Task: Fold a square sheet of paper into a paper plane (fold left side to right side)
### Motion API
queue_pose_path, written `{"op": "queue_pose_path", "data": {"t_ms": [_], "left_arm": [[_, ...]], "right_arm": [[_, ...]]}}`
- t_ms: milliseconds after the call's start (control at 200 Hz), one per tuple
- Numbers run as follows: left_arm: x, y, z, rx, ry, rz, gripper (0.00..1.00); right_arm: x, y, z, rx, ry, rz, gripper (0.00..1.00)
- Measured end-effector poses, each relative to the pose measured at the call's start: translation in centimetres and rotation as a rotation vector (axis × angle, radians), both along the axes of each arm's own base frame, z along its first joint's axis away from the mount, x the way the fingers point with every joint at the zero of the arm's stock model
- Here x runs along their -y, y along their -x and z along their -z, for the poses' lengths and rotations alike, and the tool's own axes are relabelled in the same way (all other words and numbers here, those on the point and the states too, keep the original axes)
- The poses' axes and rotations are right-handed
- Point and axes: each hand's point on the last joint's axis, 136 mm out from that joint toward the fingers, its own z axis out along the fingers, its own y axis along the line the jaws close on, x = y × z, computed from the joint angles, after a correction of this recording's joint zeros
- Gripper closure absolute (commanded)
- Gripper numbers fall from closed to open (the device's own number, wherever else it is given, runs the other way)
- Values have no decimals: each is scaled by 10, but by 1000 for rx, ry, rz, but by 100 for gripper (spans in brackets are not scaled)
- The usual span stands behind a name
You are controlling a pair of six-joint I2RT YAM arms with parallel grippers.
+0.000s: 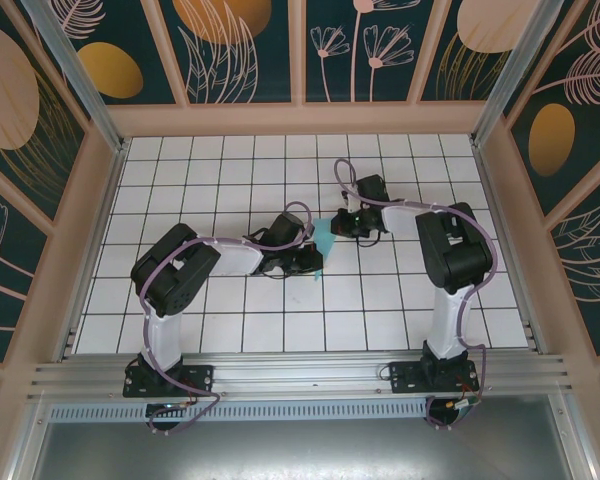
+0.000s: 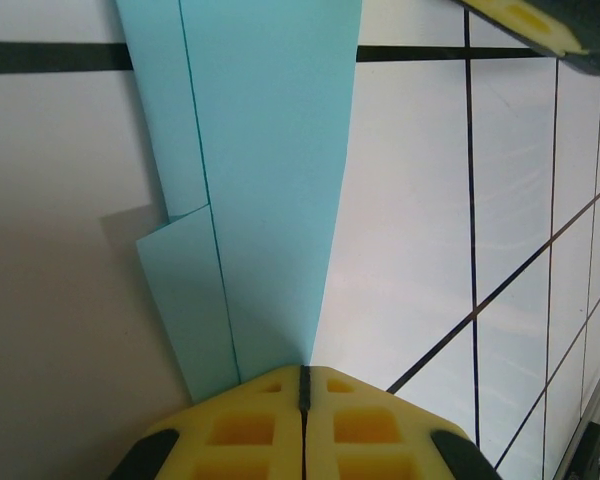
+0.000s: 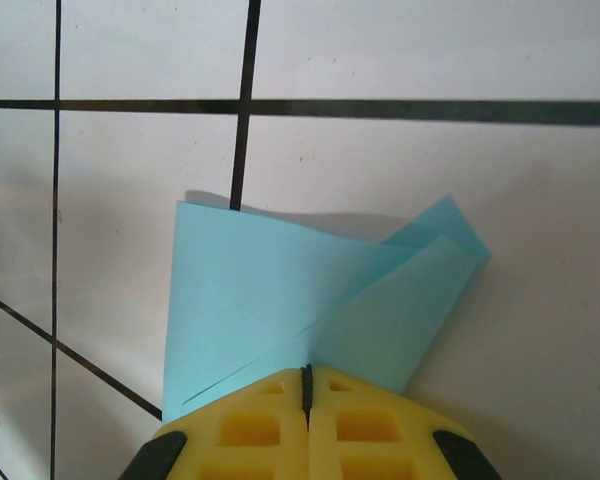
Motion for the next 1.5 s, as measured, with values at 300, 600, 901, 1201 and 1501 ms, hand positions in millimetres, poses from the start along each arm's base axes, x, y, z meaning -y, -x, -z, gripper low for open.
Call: {"op": "queue_pose_path", "data": {"t_ms": [300,600,901,1201,1501], "left_arm": [[0,0,0,2,0,0,92],[1,-2,0,14,0,-1,92],[2,-2,-1,16,2,-1,92],[2,-2,-1,19,0,-3,91],[2,-2,-1,22,-1,-4,90]], "right_arm": [[19,-29,-1,27,4,40,100],[22,-38,-1,4,-12,33,100],[59,-83,-20,110,34,117,100],[32,-6,-75,142,-94,58,100],[-13,29,-37,8,-169,-14,100]]}}
